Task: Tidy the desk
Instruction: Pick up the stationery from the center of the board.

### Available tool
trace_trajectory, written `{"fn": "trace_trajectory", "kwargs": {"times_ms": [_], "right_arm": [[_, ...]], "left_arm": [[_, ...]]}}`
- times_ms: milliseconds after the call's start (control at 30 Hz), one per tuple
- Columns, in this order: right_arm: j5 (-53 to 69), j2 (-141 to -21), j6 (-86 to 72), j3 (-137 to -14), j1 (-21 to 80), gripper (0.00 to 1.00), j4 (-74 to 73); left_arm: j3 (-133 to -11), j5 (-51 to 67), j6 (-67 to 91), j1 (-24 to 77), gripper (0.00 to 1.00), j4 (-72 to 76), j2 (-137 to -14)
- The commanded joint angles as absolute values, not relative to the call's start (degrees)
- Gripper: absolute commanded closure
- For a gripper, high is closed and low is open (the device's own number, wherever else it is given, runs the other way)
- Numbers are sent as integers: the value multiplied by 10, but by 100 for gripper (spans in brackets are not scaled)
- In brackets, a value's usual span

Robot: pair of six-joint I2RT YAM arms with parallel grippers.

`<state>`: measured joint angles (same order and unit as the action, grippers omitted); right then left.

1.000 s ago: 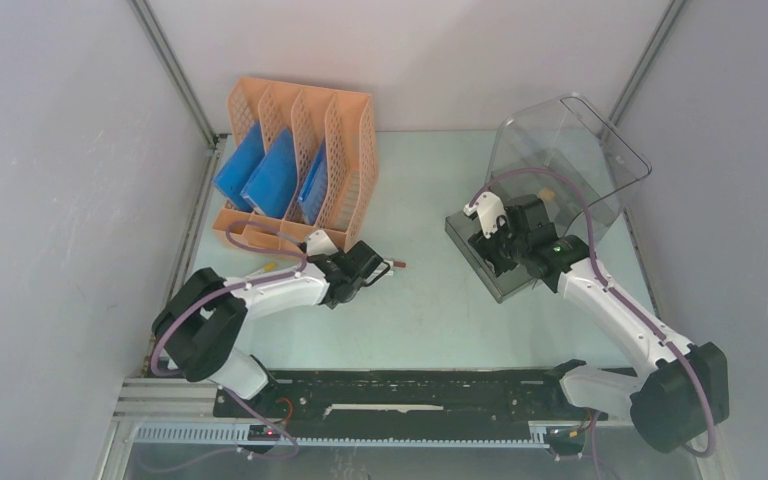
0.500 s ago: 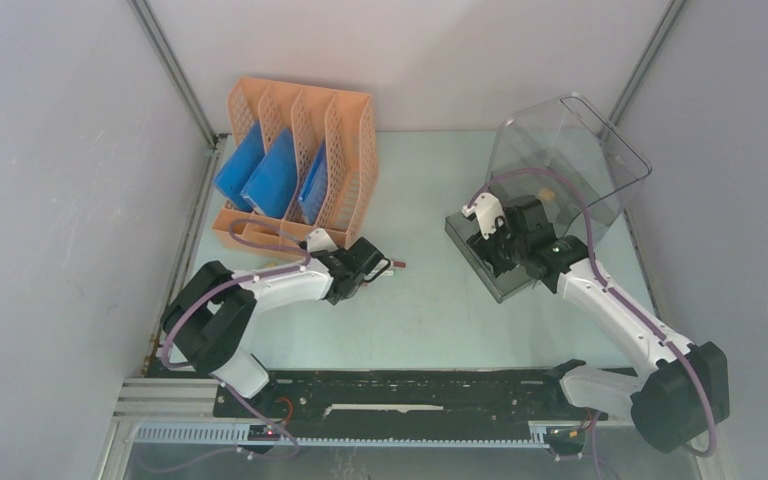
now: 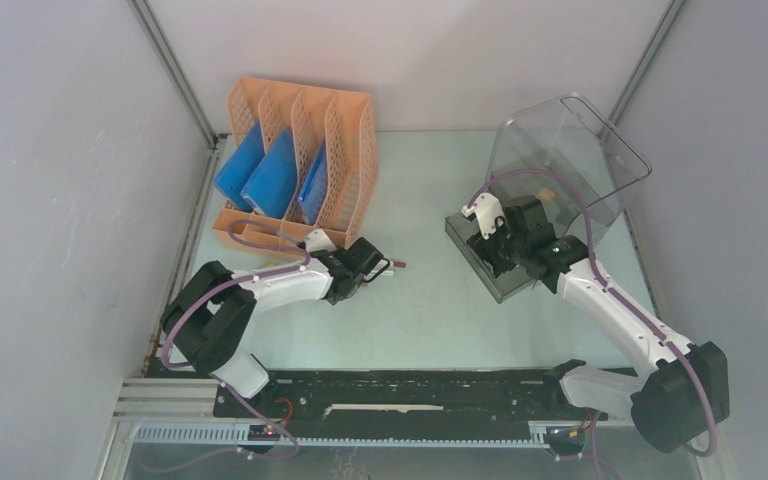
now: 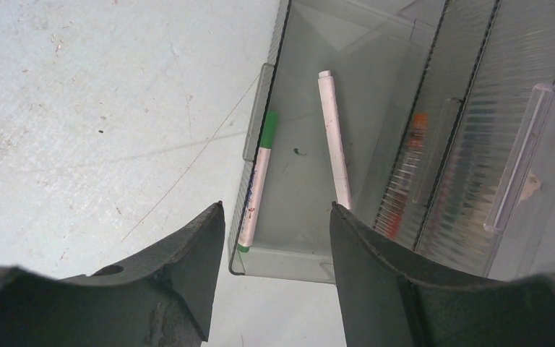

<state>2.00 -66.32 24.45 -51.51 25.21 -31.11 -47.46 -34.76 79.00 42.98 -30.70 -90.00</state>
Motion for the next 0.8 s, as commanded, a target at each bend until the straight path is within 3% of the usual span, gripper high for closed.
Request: {"fn": "trace_trajectory", "kwargs": {"times_ms": [0,233,400,767], "right_arm": [[19,-651,253,-530,256,37,-308],[20,-651,254,-530,257,37,-307],[19,-650,254,-530,256,37,-308],[18,-649,253,-530,257,37,-308]], "left_arm": [[-466,-356,806,426,44,-329,-887],[-465,-359,809,423,44,-335,-887],[-460,-366,808,421,61,-336,-872],[-438,-360,807,419,64,-342,-855]]}}
